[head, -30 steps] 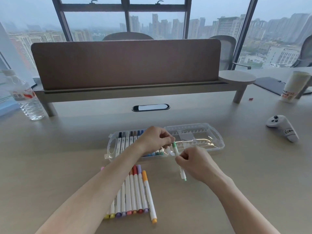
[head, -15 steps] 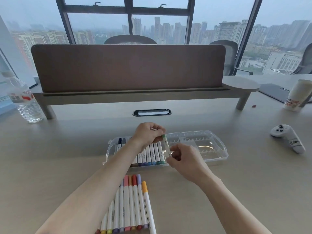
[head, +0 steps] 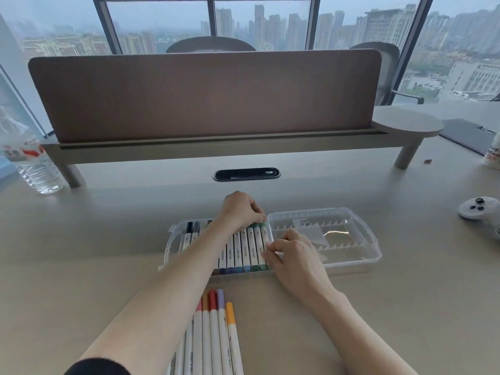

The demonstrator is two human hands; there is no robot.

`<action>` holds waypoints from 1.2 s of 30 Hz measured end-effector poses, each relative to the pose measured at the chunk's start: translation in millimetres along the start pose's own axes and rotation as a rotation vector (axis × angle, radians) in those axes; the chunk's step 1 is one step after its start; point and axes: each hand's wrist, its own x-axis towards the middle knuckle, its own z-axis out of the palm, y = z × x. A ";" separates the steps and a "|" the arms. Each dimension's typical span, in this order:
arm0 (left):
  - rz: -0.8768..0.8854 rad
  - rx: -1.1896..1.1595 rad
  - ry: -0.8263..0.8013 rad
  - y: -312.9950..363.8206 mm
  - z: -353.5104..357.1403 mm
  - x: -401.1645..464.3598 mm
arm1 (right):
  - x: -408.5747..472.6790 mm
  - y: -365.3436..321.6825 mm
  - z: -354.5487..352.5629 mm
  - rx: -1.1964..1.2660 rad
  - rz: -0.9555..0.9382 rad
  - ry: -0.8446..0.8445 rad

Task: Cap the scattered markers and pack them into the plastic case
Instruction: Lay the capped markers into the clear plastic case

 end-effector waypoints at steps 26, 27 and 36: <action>-0.005 -0.147 0.333 -74.7 -64.6 -163.2 | -53.2 -13.8 6.1 0.104 -0.255 0.049; -0.008 -0.107 0.358 -81.5 -62.0 -177.5 | -56.1 -13.7 6.9 0.107 -0.255 0.034; -0.104 0.156 0.218 -120.8 -16.5 -253.3 | -53.3 6.9 -7.4 -0.049 -0.048 0.155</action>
